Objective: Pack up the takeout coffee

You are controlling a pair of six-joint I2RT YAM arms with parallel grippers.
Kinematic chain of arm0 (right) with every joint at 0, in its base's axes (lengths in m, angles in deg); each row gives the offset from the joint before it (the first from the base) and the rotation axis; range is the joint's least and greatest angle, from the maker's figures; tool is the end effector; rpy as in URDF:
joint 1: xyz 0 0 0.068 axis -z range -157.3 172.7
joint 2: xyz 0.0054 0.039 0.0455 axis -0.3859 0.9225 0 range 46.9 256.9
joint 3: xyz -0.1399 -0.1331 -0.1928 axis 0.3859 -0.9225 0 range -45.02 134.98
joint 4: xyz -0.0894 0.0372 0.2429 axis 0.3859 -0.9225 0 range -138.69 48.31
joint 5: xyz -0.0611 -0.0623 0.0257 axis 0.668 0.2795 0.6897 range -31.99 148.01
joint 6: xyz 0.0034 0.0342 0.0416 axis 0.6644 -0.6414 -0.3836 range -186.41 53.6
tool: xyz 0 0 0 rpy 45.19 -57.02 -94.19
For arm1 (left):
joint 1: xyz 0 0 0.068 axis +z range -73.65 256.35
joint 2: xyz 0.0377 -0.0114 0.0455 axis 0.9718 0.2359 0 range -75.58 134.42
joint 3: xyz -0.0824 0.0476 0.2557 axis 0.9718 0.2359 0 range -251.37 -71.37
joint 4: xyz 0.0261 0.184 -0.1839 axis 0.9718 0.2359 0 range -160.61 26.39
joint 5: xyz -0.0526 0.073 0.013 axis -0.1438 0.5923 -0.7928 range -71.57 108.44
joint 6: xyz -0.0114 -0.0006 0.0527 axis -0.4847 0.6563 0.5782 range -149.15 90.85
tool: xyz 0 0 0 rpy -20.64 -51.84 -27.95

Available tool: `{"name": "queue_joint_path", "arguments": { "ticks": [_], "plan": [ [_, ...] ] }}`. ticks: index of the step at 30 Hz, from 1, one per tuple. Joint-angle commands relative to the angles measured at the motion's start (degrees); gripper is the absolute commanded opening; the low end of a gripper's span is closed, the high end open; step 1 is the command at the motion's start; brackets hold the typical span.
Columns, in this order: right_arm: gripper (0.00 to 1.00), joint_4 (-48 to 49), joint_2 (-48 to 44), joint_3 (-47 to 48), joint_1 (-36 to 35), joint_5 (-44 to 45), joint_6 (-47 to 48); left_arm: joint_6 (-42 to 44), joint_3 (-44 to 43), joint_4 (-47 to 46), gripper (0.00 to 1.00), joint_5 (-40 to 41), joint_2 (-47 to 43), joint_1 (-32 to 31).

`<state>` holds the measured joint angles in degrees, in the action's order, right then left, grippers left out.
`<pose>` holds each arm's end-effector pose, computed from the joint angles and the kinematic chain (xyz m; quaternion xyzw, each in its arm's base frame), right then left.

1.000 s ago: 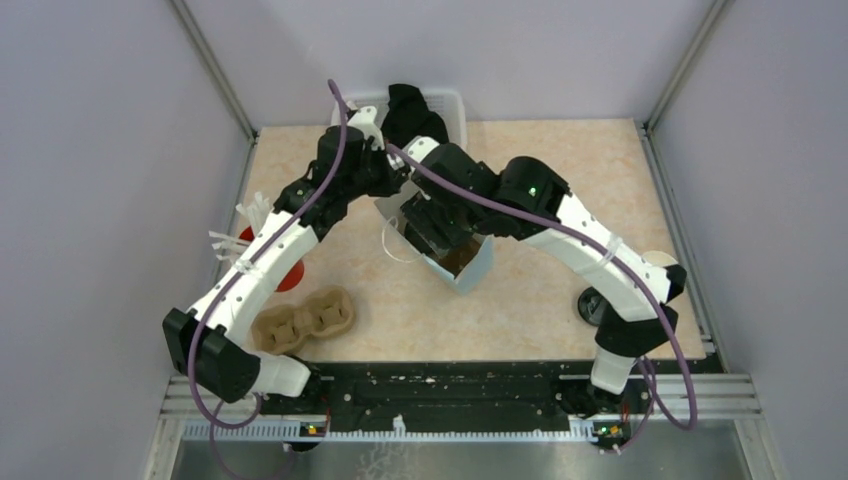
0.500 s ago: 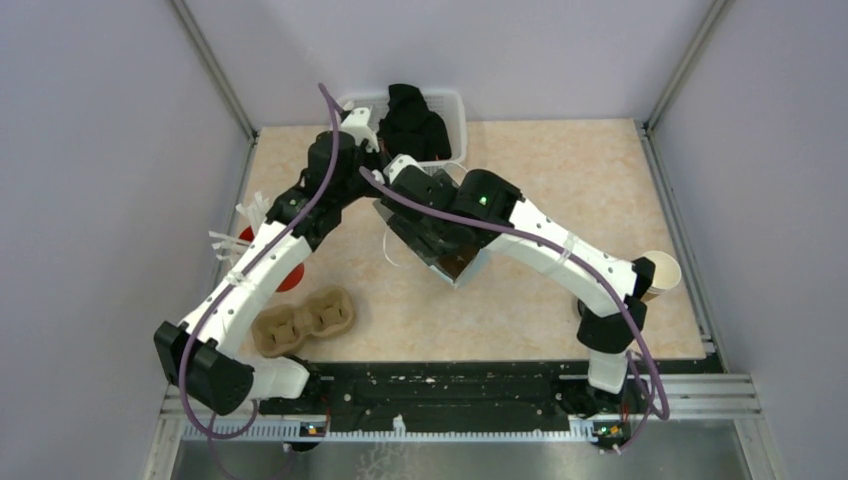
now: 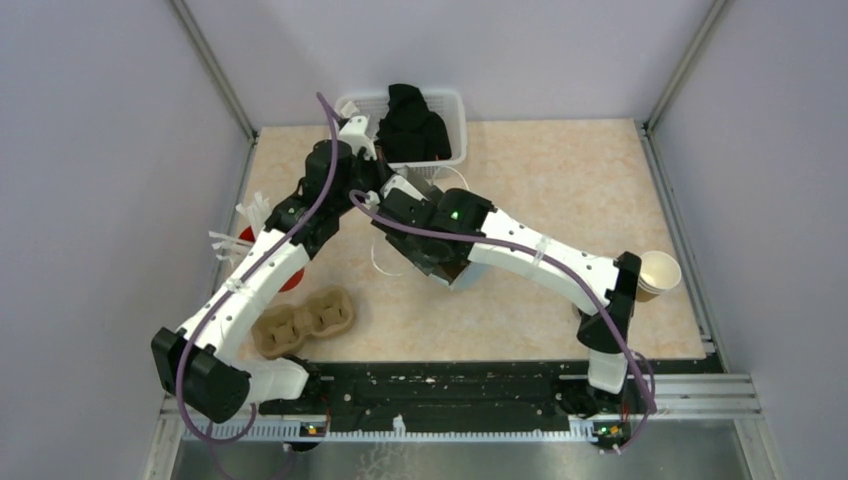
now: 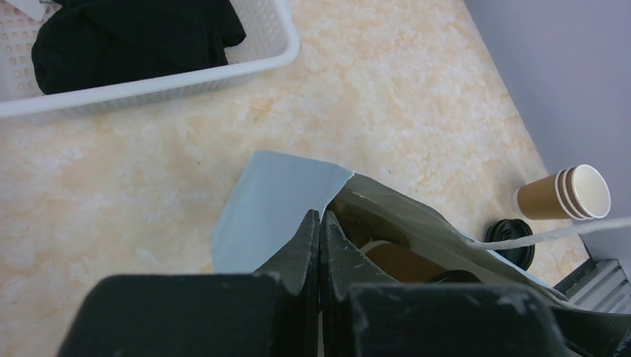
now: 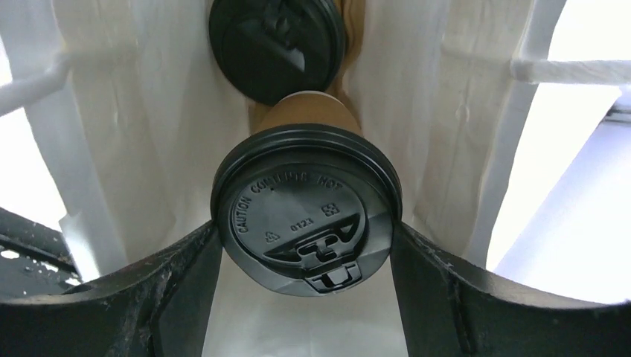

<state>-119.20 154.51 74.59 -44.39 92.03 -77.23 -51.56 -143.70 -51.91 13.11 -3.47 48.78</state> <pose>0.1624 0.3331 0.3805 -0.3859 0.8534 -0.0948 0.3374 0.2533 -0.1360 0.3910 0.0637 0.8085 -0.2809 0.5132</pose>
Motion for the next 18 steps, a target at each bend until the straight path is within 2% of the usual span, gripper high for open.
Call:
{"name": "queue_joint_path", "arguments": {
  "ticks": [1,9,18],
  "plan": [
    [0.57,6.5,-4.5,-4.6,-0.4,0.8,2.2,0.3,0.2,-5.4,0.00,-2.2,-2.9,-0.3],
    [0.57,12.9,-9.8,-10.2,0.5,-2.1,3.4,1.3,0.2,-5.8,0.00,-2.2,-3.4,-0.3],
    [0.57,9.5,-10.3,-8.4,1.8,-3.8,2.3,1.5,1.0,-5.5,0.00,-2.1,-3.9,-0.3]
  ]
}}
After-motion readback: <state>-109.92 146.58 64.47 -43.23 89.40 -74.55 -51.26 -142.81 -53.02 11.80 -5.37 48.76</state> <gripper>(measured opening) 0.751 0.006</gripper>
